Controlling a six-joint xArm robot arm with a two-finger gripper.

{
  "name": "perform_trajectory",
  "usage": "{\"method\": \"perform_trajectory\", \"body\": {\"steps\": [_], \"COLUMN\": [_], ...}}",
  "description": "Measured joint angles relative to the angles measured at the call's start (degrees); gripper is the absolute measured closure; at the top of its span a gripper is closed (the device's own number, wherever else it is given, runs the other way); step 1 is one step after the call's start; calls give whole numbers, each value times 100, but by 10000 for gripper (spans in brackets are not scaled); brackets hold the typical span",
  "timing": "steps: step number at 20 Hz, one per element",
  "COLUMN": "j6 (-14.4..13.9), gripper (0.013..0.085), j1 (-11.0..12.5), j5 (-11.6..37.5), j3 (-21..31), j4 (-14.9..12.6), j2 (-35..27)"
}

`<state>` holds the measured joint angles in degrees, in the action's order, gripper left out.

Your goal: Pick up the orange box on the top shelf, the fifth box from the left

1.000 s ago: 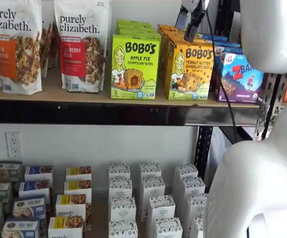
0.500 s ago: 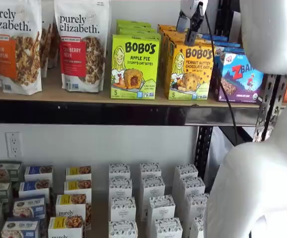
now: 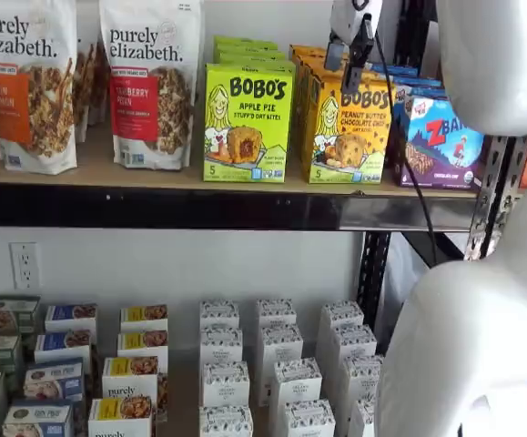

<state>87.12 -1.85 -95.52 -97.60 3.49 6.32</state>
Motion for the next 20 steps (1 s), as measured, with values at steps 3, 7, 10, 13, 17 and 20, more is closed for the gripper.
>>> {"method": "perform_trajectory", "body": {"steps": [3,7,10,13,17,20], "j6": [11,27,16,-2,-16,-17], "gripper": [130,130,130,130,130,130], "j1": [-8,13,-10,-49,-65,-66], "j5": [-25,-57,-90,-52,-51,-35], "j3": [25,33,6,53,83,120], "j4": [-70,-44,-92,-181,-198,-192], "j2": [-40,-113,-182,-195,-221,-229]}}
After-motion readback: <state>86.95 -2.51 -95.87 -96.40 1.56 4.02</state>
